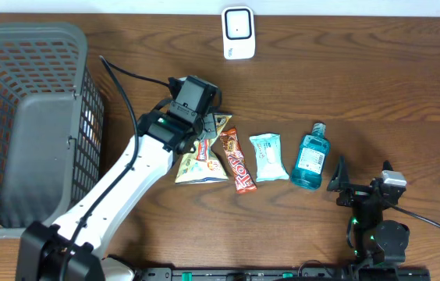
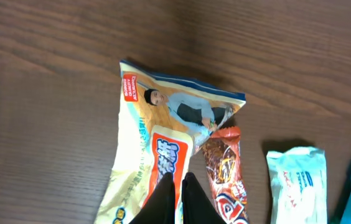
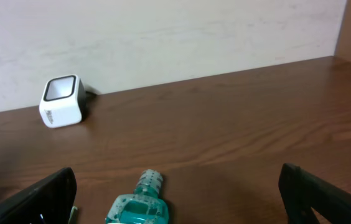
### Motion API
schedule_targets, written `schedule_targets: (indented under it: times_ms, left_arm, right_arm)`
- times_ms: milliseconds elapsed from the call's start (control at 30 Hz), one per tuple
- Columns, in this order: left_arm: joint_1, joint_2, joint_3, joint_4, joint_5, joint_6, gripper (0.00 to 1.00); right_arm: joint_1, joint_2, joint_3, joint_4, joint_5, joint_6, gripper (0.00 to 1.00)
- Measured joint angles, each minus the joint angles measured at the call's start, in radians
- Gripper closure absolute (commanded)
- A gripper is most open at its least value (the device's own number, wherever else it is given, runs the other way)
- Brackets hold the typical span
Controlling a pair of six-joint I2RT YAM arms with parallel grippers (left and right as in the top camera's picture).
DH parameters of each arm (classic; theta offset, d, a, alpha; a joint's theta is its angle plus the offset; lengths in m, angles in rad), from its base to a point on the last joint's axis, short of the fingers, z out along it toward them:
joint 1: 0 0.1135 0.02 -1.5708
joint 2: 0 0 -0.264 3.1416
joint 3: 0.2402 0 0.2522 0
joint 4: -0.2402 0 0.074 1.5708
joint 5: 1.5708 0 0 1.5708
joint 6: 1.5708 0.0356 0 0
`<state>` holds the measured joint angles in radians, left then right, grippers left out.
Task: Scan the item barcode
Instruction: 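Place the yellow bag left of the red bar and release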
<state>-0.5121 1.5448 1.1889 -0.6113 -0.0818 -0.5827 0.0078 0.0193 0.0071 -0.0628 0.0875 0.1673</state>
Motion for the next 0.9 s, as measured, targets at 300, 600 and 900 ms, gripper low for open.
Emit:
schedule_targets:
  times_ms: [300,600,900]
  left_arm:
    - [0.000,0.214,-0.039,0.079,0.036,-0.100,0.92]
    - [0.008,0.392,-0.016,0.259,0.255,-0.125,0.93]
    - [0.027,0.367,-0.009,0.132,0.280,-0.097,0.93]
  right_arm:
    - [0.000,0.000,0.000,0.000,0.000,0.000,0.01]
    - [0.000,0.000,0.000,0.000,0.000,0.000,0.01]
    - [0.000,0.000,0.000,0.000,0.000,0.000,0.01]
